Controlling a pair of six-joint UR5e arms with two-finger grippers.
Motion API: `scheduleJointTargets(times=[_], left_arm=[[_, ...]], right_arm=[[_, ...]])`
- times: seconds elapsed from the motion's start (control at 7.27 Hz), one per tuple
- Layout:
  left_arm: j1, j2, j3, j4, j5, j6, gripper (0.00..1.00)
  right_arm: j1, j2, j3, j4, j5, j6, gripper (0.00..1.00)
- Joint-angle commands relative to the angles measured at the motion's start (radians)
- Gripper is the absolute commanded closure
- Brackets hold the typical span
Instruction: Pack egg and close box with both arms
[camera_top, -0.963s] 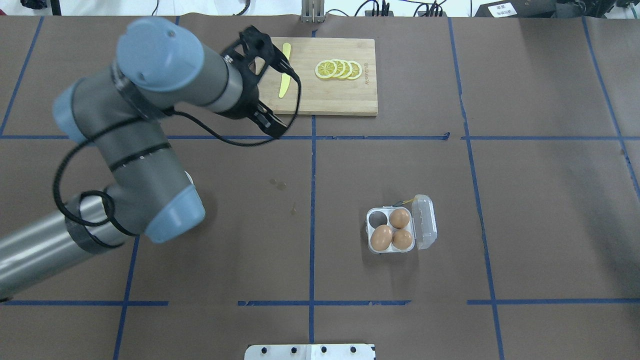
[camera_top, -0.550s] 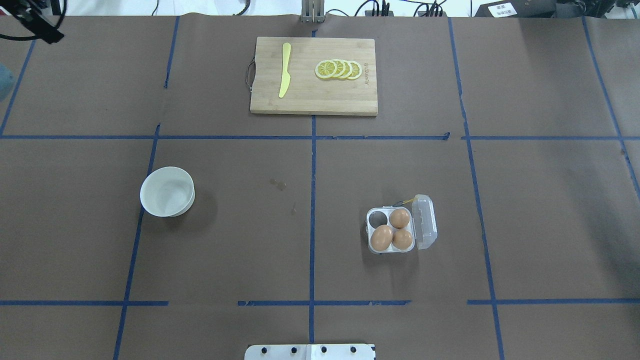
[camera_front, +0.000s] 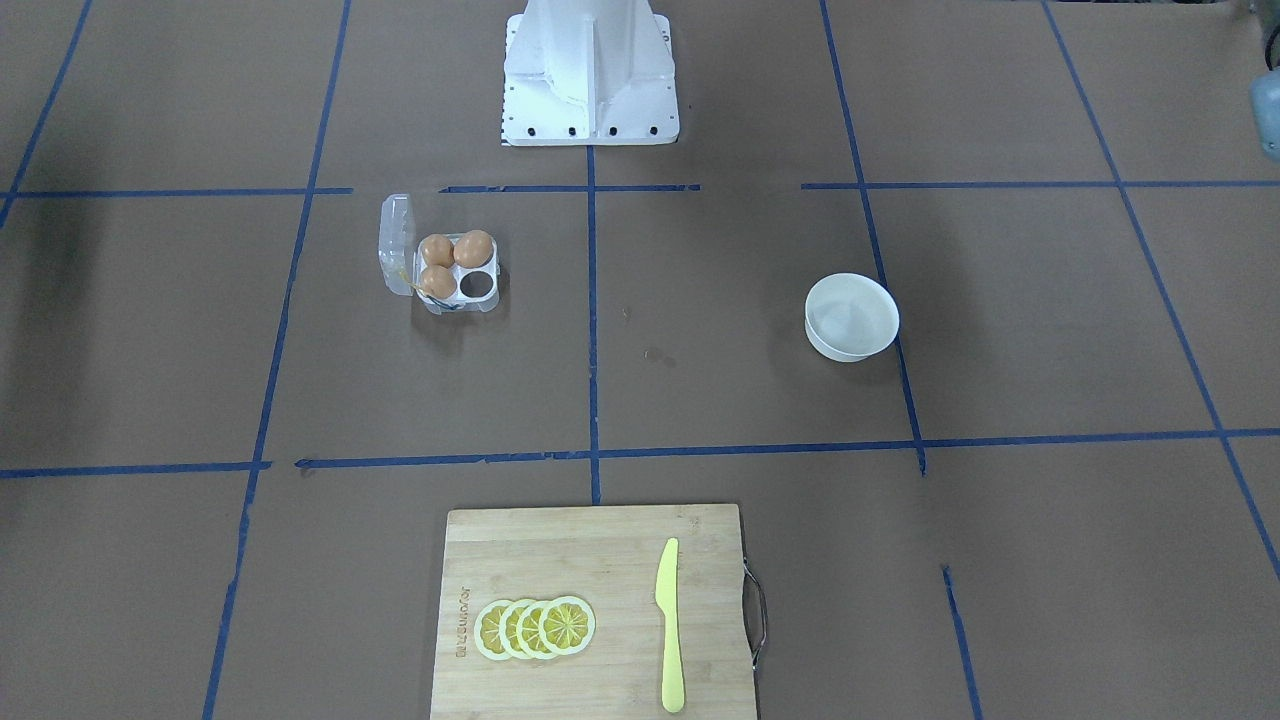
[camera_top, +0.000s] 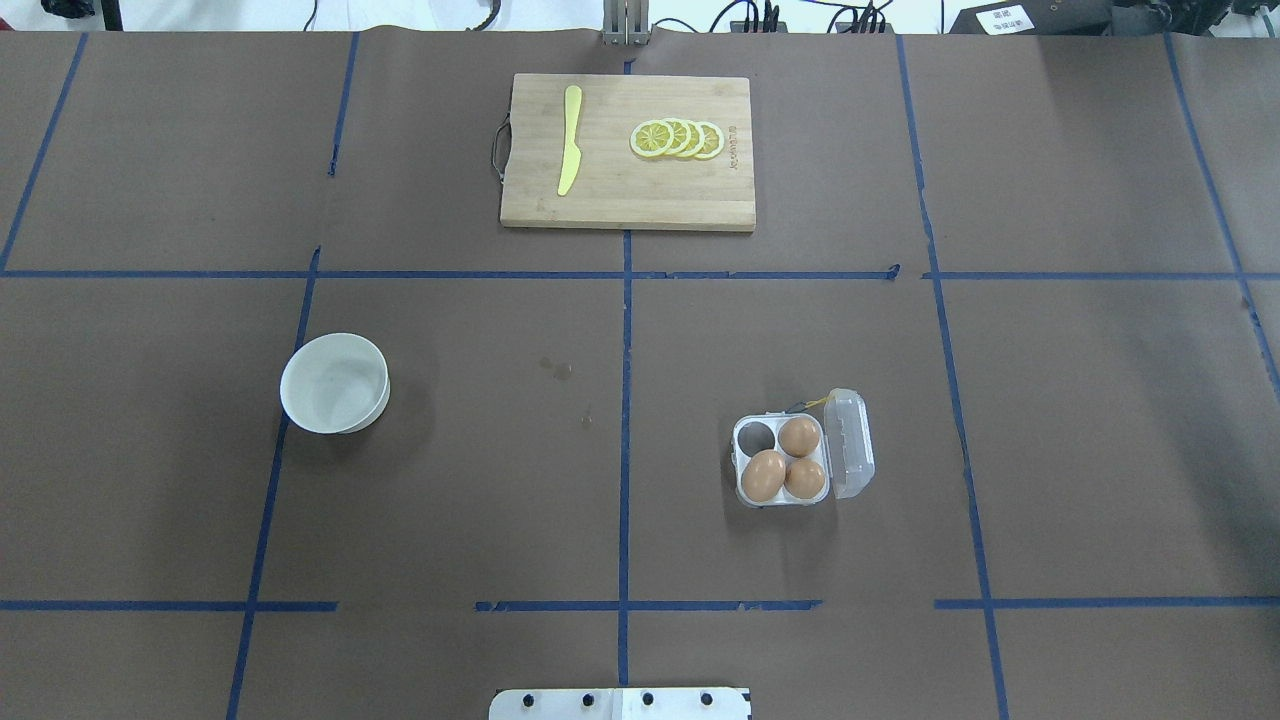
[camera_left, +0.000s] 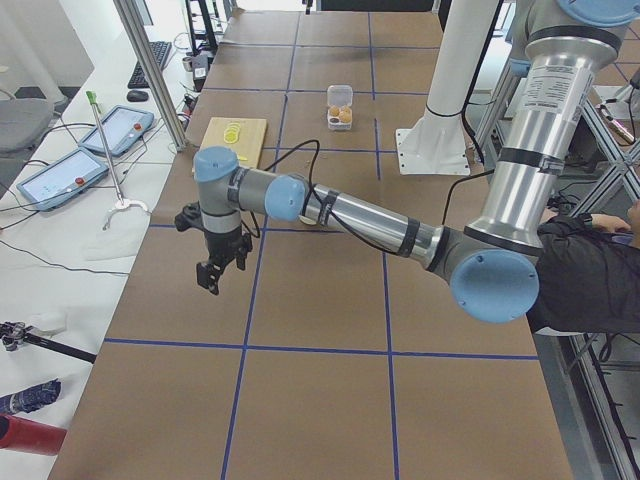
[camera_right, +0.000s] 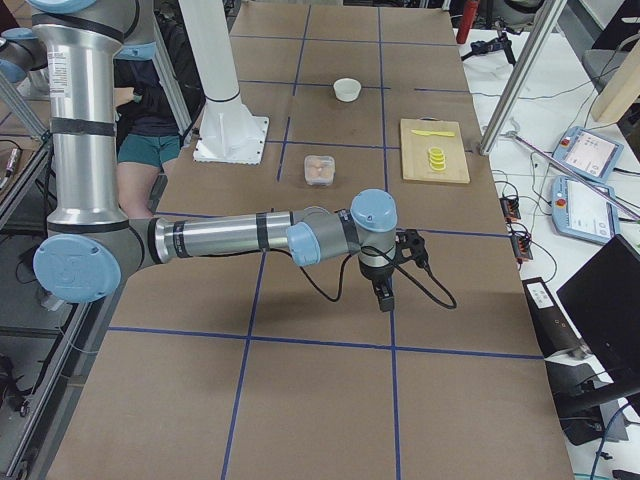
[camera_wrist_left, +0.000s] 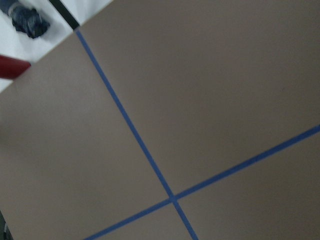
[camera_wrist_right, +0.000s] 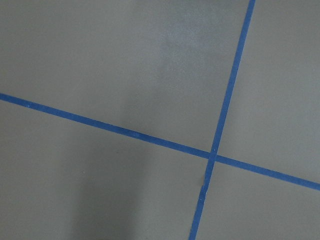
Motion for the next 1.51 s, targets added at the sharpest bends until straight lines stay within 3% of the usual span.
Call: scheduleJointTargets(times=[0.0,0.41,0.69,0.96,1.38], left_arm=[[-0.116,0.159,0.013,-0.01,-0.091,0.016,0.0],[-0.206,0.218,0.014,-0.021,-0.106,0.015,0.0],[-0.233,0.223,0.006,-0.068,-0.144,0.015,0.0],[-0.233,0.26,0.023,-0.215,-0.155,0.009,0.0],[-0.231,0.254,0.009,-0.223,-0.158,0.004,0.0]], right_arm=[[-0.001,-0.002,0.0,0.002,0.001,0.002,0.0],[-0.007,0.0,0.004,0.0,0.016,0.006,0.0],[-0.045,0.003,0.023,-0.003,0.077,0.044,0.0],[-0.18,-0.021,0.116,-0.006,0.079,0.188,0.0],[-0.422,-0.044,0.257,0.002,0.041,0.479,0.0]])
